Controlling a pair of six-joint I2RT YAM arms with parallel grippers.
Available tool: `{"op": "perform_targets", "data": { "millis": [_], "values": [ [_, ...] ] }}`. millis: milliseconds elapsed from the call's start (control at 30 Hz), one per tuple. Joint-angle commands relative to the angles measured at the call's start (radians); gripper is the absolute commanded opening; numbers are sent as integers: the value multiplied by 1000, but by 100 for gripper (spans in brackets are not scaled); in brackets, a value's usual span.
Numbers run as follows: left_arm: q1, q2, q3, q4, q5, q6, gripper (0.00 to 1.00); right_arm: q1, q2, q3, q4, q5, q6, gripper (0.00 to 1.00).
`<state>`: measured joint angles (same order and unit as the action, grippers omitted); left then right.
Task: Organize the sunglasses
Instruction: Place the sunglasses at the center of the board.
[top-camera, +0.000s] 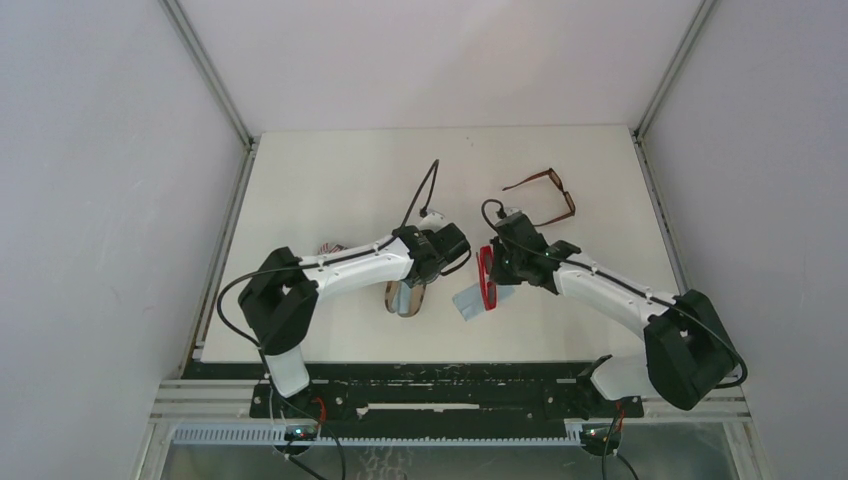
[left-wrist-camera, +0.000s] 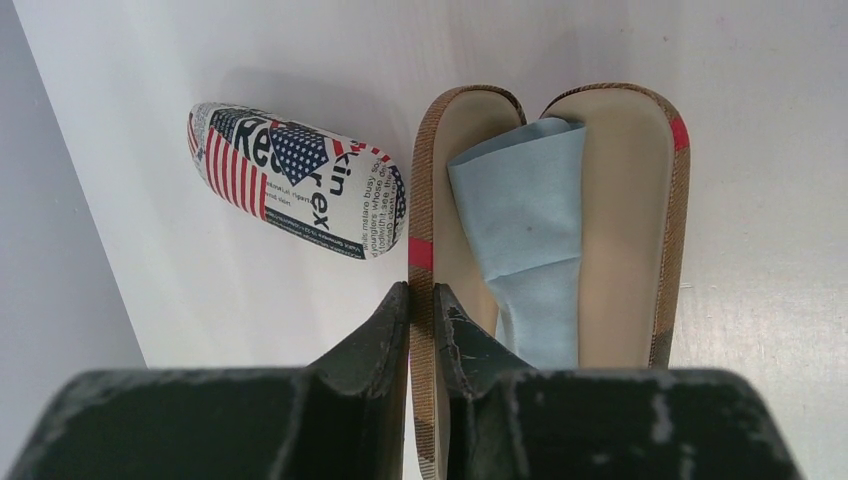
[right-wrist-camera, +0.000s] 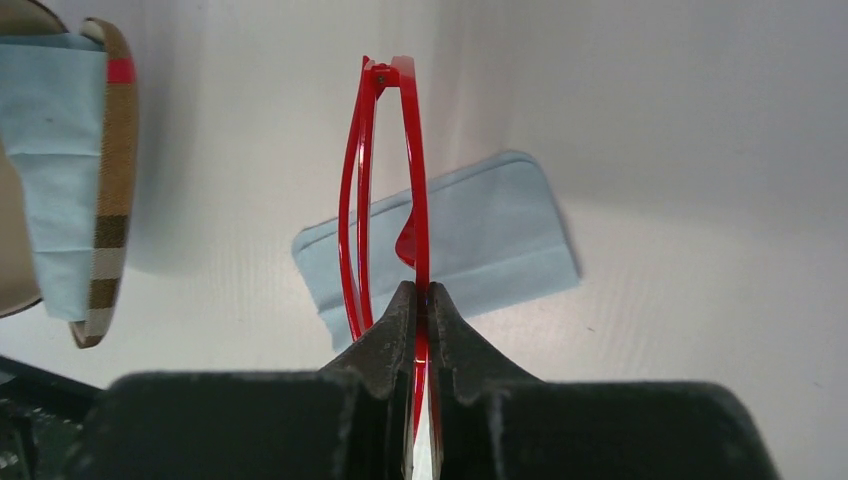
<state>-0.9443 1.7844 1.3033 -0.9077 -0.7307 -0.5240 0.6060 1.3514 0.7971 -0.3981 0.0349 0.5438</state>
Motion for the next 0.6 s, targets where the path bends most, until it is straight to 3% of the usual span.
{"op": "perform_targets", "data": {
  "millis": [0, 367, 567],
  "values": [
    [-4, -46, -25, 16, -33, -26, 17, 9, 19, 94, -184, 132, -70, 0],
    [-4, -77, -56, 20, -42, -36, 18, 116, 268, 269, -358, 321, -93, 0],
    [-4, -85, -75, 28, -43, -36, 18, 160, 280, 284, -338, 313, -81, 20]
  ]
}}
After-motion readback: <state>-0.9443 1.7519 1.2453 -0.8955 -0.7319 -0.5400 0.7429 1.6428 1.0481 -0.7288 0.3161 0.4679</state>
